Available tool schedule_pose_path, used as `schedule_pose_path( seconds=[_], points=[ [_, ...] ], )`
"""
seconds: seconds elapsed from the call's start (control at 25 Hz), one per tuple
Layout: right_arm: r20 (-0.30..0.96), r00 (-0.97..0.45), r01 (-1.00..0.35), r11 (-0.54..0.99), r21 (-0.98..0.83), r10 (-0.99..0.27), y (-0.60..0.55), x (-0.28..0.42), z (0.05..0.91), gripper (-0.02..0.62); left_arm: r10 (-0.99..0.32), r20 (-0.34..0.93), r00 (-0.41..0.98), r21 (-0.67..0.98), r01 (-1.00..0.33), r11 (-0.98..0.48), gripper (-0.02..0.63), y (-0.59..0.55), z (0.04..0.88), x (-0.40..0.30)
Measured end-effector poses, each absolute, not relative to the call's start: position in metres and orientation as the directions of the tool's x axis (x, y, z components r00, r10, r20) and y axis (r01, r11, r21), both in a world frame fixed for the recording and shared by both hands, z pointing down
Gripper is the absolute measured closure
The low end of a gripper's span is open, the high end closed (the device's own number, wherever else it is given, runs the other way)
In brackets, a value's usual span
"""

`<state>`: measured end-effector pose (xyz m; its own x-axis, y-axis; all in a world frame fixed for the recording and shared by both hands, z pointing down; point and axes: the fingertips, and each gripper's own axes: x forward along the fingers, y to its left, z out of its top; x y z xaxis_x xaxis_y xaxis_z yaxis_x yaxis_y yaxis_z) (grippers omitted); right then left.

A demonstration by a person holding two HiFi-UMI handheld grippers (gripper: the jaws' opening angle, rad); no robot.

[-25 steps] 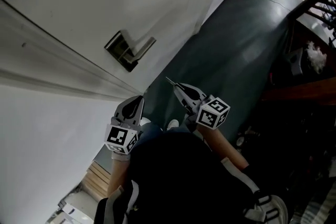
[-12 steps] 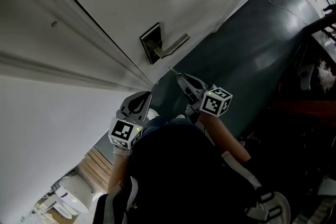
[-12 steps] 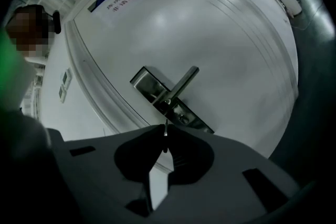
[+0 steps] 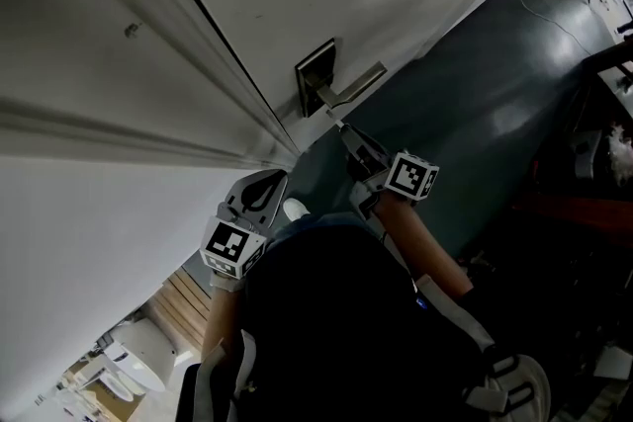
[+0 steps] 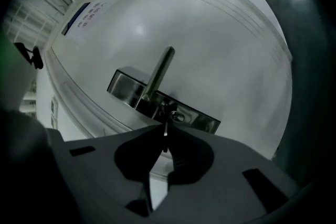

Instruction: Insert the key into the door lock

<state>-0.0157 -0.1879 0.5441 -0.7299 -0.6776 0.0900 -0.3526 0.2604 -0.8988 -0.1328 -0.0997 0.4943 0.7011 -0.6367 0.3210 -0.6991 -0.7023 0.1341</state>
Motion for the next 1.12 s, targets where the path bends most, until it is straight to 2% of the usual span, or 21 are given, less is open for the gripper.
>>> schedule_pose_path(
  seconds=[0.4,1.12],
  points=[
    [0.062,-0.697,-0.255,0.167,-0.952,-0.714,-0.209,-0.028,0.558,0.562,-0.615,0.339,0.712,0.144,-0.685,-0.714,0.598,-0.098,0.498,-0.147],
    [0.079,-0.672,-0.19,0.069,-0.979,-0.736,-0.213,-0.026,0.569,0.563,-0.616,0.345,0.708,0.143,-0.688,-0.711,0.598,-0.097,0.5,-0.16]
  ],
)
